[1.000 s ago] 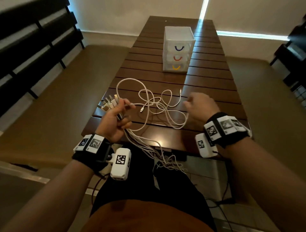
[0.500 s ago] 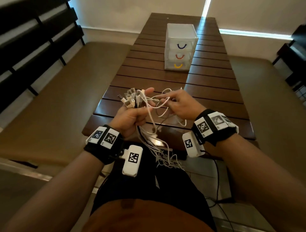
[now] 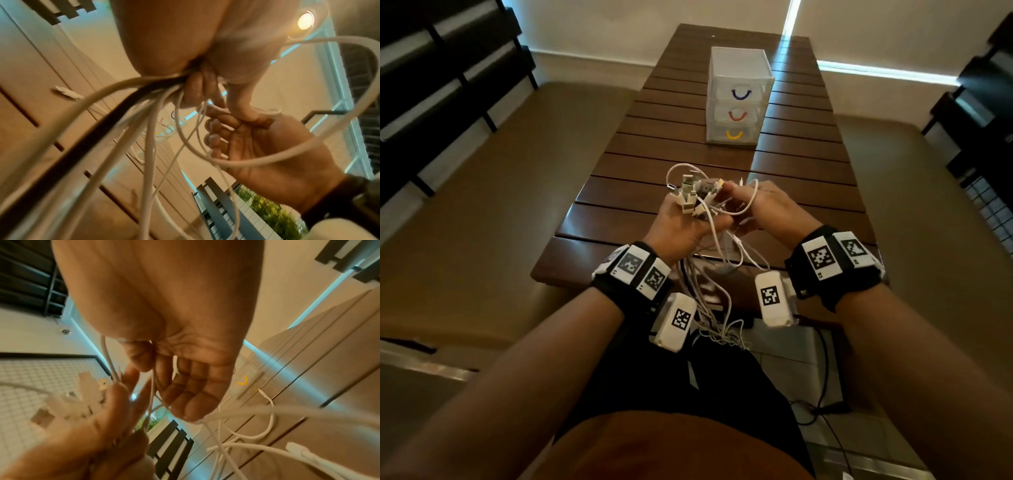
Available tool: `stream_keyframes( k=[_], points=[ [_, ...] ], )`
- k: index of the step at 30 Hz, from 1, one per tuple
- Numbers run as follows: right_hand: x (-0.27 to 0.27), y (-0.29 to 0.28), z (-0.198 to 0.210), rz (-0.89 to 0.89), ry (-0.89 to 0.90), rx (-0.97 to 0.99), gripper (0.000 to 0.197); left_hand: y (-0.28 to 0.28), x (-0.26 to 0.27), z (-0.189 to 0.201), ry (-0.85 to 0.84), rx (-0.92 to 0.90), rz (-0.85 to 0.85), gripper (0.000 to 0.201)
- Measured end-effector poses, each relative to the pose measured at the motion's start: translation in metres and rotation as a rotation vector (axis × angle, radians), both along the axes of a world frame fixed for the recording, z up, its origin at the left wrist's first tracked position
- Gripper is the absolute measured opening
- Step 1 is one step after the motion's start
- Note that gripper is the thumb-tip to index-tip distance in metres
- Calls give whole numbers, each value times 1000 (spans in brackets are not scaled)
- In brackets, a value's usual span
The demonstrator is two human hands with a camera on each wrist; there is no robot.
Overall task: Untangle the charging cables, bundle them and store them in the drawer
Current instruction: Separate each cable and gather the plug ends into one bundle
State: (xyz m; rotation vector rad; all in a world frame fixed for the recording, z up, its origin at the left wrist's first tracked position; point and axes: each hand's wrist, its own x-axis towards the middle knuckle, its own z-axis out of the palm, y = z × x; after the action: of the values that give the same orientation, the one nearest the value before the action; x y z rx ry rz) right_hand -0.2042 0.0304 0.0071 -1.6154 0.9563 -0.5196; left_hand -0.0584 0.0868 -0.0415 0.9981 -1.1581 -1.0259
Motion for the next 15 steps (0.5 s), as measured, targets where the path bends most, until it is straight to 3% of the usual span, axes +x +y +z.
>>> stream_keyframes(
  k=[3, 5, 7, 10, 12, 15],
  points=[
    [-5, 0, 5, -58, -68, 58, 36, -7, -5, -6, -159, 61, 163, 40],
    [-9, 1, 8, -61, -60, -4, 38, -12, -5, -10, -320, 108, 259, 33],
    [-15, 1, 10, -68, -60, -108, 40, -16, -6, -11, -335, 108, 265, 27],
    [-32, -2, 17, -214, -260, -169, 40, -26, -2, -20, -417, 168, 310, 17],
    [-47, -6, 23, -346, -422, -197, 42, -30, 6, -25, -384, 218, 388, 4],
    [-69, -10, 24, -483, -470, -232, 40, -31, 12, -24, -280, 223, 453, 9]
  ],
)
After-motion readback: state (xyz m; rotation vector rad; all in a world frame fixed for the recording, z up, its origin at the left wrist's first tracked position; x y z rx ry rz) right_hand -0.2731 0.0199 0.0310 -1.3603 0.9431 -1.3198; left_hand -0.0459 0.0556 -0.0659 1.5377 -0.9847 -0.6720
